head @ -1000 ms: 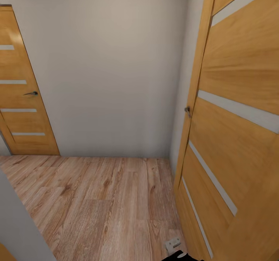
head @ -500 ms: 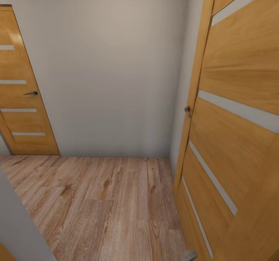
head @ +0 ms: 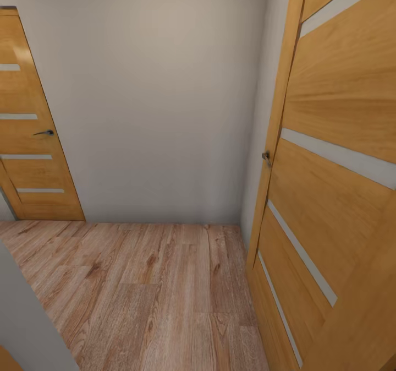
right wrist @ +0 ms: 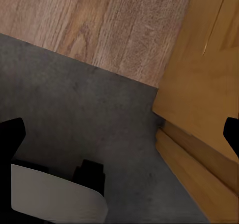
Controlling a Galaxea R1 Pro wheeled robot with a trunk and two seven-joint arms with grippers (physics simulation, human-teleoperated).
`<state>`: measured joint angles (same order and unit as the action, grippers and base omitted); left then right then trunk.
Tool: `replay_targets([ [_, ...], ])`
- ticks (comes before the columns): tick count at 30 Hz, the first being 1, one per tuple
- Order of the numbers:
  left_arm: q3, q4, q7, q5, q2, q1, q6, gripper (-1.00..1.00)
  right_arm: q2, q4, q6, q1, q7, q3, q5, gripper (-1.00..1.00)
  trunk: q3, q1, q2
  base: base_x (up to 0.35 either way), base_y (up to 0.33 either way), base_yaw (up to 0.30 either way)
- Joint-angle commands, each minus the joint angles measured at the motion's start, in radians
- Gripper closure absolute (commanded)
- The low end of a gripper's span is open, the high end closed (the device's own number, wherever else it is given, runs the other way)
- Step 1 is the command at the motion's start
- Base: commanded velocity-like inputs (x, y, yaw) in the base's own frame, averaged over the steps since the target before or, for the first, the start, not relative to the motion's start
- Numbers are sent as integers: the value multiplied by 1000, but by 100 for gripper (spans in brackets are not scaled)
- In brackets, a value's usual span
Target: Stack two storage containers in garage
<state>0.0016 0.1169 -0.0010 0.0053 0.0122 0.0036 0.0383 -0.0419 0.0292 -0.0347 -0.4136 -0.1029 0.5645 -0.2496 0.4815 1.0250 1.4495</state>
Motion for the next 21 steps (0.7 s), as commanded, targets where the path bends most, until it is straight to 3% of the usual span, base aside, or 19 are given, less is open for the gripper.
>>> replay_targets([
  [1,0,1,0,1,0,1,2,-100,-2,3,-5,7,-7,8,-11,-100,1,0,0,0,0,0],
  [5,0,1,0,0,0,0,2,-100,-8,3,-8,36,-8,8,-10,-100,1,0,0,0,0,0],
  [6,0,1,0,0,0,0,2,-100,-24,3,-43,71,-8,8,-13,-100,1,0,0,0,0,0],
  [9,0,1,0,0,0,1,2,-100,-36,3,-59,99,-8,8,-17,-100,1,0,0,0,0,0],
  [21,2,1,0,0,0,0,2,-100,-43,4,-70,179,-8,6,-22,-100,1,0,0,0,0,0],
])
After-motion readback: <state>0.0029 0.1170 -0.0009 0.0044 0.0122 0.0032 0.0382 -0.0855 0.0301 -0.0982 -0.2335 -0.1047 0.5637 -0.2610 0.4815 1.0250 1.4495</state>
